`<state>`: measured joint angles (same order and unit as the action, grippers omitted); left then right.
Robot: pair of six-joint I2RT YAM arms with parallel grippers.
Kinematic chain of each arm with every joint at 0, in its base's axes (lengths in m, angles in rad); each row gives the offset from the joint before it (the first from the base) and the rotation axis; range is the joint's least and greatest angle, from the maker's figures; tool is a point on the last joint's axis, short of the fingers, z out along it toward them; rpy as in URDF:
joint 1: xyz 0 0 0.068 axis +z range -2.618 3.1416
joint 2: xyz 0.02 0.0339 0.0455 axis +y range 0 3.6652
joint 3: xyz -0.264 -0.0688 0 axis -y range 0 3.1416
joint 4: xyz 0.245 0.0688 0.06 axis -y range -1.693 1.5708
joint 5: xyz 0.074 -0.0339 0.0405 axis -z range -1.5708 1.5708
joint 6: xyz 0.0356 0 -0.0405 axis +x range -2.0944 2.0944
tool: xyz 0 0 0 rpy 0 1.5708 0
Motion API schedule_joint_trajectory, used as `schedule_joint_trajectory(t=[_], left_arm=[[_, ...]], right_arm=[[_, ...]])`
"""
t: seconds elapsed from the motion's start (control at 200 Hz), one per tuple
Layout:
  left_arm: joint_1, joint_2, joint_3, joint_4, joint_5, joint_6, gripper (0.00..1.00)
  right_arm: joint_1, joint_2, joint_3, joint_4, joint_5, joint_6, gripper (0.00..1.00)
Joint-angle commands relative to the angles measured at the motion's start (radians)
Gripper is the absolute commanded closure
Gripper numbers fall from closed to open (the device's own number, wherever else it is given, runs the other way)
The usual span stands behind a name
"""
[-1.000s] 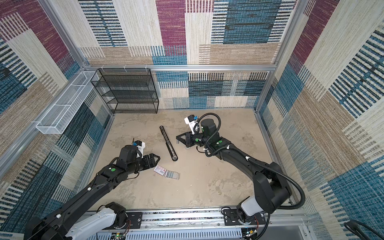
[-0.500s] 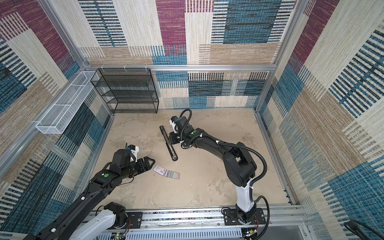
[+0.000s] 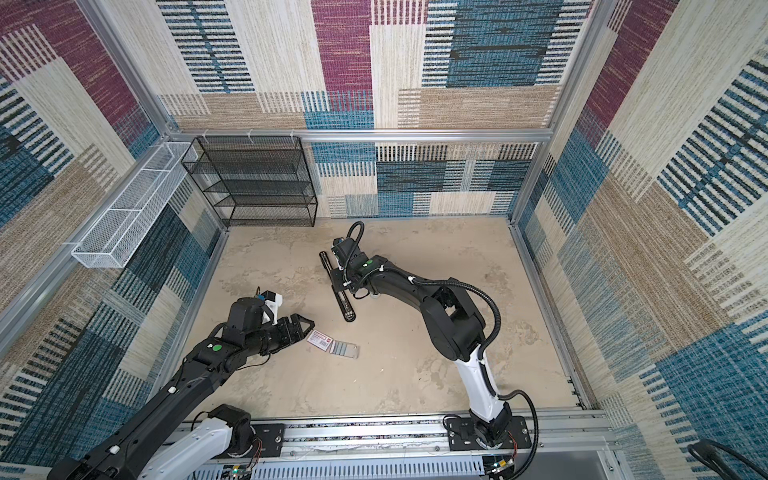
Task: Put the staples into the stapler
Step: 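Reach the right gripper to the long black stapler's far end and grasp it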
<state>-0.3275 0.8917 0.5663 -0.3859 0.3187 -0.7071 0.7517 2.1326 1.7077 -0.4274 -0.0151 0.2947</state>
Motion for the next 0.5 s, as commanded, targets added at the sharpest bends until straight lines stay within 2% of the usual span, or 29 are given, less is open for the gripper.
schedule_joint_trajectory(t=[0.0, 0.496], left_arm=[[0.002, 0.004, -0.002, 0.048, 0.037, -0.006, 0.19], [0.005, 0.024, -0.012, 0.060, 0.042, -0.009, 0.20]], right_arm=[[0.003, 0.015, 0.021, -0.010, 0.020, -0.006, 0.82], [0.007, 0.076, 0.078, -0.029, 0.026, -0.013, 0.82]])
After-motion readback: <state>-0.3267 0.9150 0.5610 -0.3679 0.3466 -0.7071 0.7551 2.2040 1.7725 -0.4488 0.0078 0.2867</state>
